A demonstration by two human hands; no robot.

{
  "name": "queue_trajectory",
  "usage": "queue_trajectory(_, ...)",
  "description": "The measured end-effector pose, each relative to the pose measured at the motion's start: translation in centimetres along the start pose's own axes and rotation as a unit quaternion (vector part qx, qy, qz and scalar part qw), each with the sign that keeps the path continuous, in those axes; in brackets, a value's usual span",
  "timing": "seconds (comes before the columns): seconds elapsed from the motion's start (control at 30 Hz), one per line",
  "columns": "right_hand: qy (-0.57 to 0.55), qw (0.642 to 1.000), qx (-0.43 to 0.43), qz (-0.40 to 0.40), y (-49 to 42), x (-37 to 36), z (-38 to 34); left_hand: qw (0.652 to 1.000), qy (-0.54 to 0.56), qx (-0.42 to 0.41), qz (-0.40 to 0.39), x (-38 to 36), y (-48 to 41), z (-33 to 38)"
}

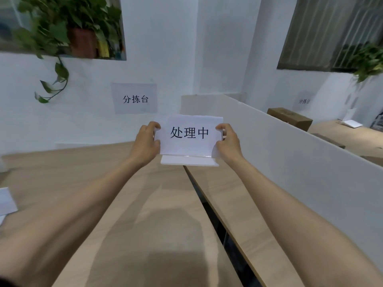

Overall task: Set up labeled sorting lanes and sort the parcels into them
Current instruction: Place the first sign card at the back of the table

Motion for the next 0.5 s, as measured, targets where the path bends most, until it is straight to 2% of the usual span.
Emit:
queue_trajectory(0.2,-0.017,0.999,-0.028,-0.019,-5.5,-1.0,3.8,0.999,-0.007,0.046,-0.007,-3.8,-3.2,-1.3)
queue_trajectory(0.5,-0.005,0.996,-0.017,-0.09,-14.9,-1.0,9.6,0.994,-0.031,0.102,0.004,-10.9,-9.8,-1.6)
Point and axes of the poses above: each hand's wrist, its own y-axis away from the middle knuckle, its own x-axis out of the back of the hand, z = x × y, the point moved 1 cm from there along -y, towards the middle knuckle, and after that the axes turned 12 degrees about -y, right-handed, at the moved point
